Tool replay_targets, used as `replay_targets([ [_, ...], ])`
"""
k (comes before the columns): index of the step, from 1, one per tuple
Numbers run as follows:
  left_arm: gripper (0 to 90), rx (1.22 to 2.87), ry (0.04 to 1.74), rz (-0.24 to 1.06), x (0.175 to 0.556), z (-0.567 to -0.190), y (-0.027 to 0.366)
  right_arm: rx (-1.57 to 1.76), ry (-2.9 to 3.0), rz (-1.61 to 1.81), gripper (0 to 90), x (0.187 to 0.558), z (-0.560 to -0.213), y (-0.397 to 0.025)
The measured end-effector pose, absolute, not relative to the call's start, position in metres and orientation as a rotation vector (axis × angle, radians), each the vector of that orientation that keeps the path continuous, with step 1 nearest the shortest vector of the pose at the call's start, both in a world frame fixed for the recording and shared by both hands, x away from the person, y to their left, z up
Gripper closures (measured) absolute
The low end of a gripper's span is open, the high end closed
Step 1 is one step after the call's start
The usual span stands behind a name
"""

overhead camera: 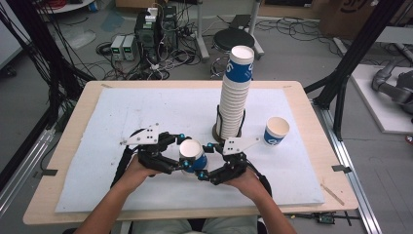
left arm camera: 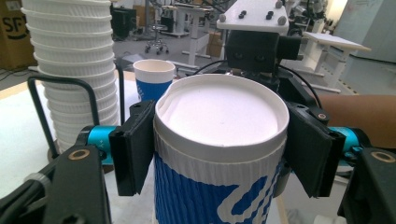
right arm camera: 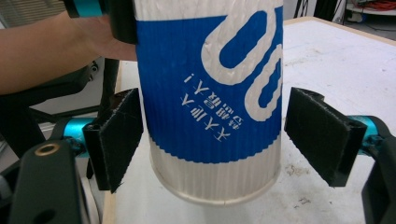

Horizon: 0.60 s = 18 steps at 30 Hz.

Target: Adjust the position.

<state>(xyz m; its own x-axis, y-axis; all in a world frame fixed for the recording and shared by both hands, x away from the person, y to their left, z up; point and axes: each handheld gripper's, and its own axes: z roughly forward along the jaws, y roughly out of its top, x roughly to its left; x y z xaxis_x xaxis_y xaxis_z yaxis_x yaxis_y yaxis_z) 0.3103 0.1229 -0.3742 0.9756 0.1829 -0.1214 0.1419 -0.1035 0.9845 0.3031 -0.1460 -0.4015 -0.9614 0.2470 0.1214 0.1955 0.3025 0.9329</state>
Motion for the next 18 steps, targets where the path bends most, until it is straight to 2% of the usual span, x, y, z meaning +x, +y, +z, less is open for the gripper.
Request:
replay_targets([
  [10, 30.8, 1.623, 0.238, 0.006, 0.3118, -0.3741, 0.1267, 0.402, 2.506, 1.782, 18.7, 0.3038, -0.4063, -0.1448],
  [18, 31.3, 1.615, 0.238, -0.003, 0.3131, -0.3752, 0.1278, 0.380, 2.513, 1.781, 25.7, 0.3029, -0.4050, -0.1471],
])
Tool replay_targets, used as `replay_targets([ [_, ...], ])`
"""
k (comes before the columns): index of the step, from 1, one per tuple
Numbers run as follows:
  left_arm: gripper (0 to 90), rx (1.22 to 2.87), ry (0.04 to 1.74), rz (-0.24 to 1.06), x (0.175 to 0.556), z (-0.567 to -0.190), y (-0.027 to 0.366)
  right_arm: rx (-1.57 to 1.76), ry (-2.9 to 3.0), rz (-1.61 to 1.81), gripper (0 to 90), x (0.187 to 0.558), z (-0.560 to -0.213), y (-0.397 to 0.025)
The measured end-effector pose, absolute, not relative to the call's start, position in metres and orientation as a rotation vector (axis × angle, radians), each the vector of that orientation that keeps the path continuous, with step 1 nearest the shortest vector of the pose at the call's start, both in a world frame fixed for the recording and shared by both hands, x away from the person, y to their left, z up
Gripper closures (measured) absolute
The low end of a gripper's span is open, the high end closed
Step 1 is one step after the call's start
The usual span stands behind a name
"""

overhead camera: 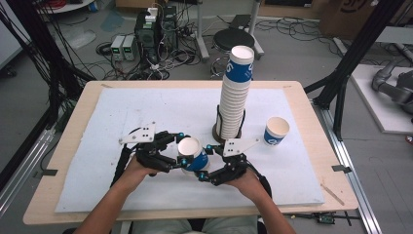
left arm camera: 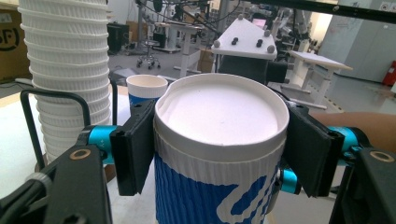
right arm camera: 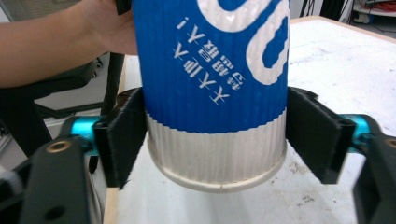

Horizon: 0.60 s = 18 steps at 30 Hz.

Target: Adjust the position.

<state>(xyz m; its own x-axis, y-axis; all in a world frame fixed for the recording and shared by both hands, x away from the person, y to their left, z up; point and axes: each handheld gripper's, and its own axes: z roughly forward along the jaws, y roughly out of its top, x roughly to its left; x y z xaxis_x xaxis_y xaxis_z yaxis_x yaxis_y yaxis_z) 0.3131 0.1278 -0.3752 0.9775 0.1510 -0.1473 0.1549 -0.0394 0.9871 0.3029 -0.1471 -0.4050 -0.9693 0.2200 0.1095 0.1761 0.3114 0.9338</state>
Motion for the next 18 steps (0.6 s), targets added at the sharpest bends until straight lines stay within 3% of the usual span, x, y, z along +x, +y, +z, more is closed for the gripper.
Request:
replay_targets([
  [13, 30.8, 1.647, 0.247, -0.016, 0.315, -0.377, 0.127, 0.338, 2.571, 1.674, 33.7, 0.304, -0.399, -0.148],
  [16, 16.1, 1.723, 0.283, -0.005, 0.317, -0.374, 0.124, 0.318, 2.596, 1.636, 33.8, 0.307, -0.395, -0.149],
  [18, 15.5, 1.724, 0.287, -0.006, 0.318, -0.373, 0.125, 0.308, 2.609, 1.607, 33.7, 0.309, -0.391, -0.149],
])
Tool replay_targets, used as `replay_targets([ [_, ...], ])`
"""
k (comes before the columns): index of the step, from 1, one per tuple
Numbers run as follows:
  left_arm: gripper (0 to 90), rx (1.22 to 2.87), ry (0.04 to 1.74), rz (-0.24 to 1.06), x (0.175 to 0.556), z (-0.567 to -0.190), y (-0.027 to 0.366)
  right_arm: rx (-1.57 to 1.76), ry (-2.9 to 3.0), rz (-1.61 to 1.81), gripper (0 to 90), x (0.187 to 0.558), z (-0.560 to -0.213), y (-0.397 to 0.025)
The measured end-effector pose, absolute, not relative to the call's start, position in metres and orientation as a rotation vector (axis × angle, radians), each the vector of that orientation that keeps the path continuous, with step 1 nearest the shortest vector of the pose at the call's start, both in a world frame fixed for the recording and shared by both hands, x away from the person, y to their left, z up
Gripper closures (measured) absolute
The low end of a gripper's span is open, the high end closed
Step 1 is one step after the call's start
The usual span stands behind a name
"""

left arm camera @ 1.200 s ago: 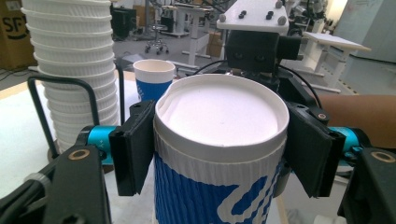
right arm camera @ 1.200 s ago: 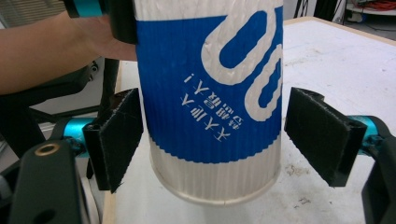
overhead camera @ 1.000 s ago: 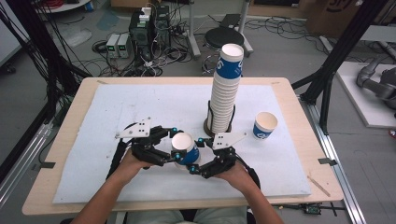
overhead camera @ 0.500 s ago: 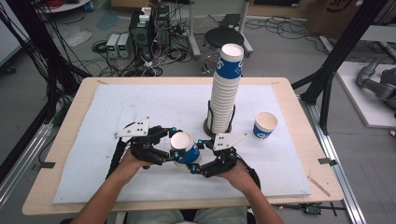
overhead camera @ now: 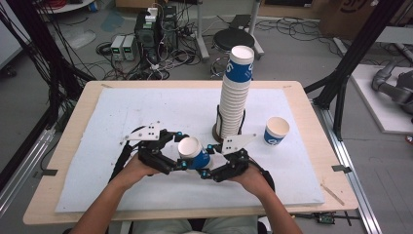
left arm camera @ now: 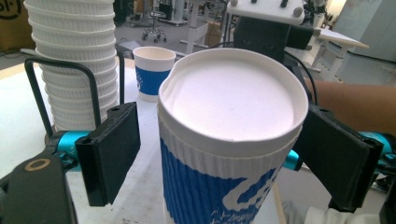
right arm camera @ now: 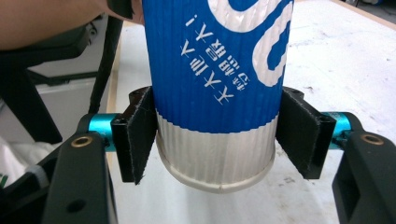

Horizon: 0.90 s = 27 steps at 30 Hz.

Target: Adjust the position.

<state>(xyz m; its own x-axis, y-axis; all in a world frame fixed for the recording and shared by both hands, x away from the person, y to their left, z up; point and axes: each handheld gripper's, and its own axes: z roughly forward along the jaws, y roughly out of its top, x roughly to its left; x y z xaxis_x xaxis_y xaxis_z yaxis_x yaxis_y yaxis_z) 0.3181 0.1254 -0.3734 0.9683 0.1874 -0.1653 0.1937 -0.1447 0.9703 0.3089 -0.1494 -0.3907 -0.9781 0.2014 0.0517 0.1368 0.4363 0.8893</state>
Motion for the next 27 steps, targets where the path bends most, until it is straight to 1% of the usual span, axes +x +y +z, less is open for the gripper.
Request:
replay_targets([
  [6, 15.5, 1.760, 0.282, -0.030, 0.322, -0.369, 0.132, 0.251, 2.629, 1.488, 33.8, 0.314, -0.372, -0.155],
  [13, 15.5, 1.814, 0.284, -0.015, 0.325, -0.359, 0.137, 0.216, 2.680, 1.351, 33.7, 0.321, -0.354, -0.158],
  [22, 15.6, 1.902, 0.264, -0.035, 0.328, -0.346, 0.138, 0.103, 2.771, 1.122, 33.7, 0.323, -0.341, -0.146],
  [25, 15.6, 1.927, 0.257, -0.047, 0.329, -0.345, 0.135, 0.068, 2.811, 1.044, 33.6, 0.323, -0.340, -0.138],
  [27, 15.6, 1.972, 0.246, -0.056, 0.328, -0.345, 0.130, 0.045, 2.828, 1.000, 33.6, 0.324, -0.340, -0.132],
])
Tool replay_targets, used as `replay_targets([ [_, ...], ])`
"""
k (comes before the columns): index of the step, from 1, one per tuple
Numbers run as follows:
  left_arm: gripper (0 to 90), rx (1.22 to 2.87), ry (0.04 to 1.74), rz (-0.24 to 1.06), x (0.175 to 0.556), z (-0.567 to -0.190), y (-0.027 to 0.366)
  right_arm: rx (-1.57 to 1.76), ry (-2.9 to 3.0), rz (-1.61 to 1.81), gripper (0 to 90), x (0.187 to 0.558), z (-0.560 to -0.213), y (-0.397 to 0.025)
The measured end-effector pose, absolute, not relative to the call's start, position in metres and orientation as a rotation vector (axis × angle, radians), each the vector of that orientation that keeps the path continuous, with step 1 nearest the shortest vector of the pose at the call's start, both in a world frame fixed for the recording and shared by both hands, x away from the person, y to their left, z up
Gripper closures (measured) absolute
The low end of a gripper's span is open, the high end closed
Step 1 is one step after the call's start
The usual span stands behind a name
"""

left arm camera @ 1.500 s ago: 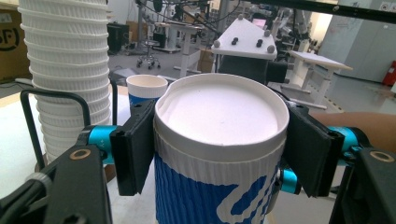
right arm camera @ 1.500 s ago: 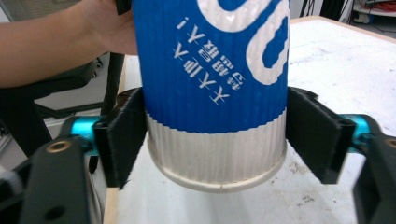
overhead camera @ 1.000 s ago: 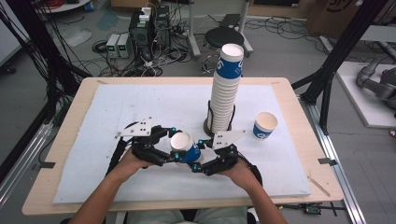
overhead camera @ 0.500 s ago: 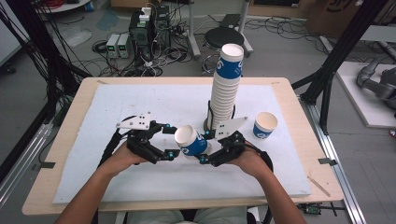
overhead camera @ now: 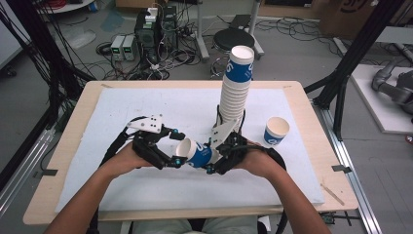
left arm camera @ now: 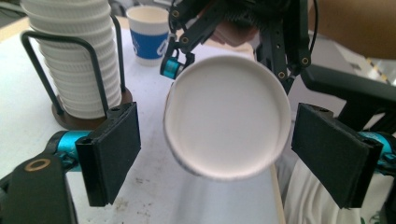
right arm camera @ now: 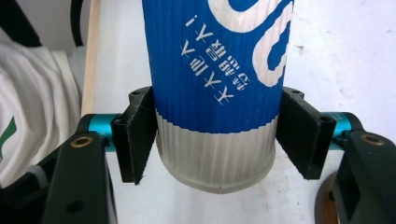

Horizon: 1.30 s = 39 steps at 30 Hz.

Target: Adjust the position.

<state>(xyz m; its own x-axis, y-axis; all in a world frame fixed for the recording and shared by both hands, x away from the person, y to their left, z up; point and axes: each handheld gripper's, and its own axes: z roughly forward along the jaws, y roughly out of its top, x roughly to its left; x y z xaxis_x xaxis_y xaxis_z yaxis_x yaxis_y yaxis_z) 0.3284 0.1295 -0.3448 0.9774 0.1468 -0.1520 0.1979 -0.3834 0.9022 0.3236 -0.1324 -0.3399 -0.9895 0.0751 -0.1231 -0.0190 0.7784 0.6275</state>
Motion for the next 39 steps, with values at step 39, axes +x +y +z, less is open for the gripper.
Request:
replay_targets([
  [39, 30.2, 2.008, 0.206, -0.104, 0.331, -0.362, 0.128, 0.081, 2.848, 1.069, 20.8, 0.324, -0.333, -0.128],
])
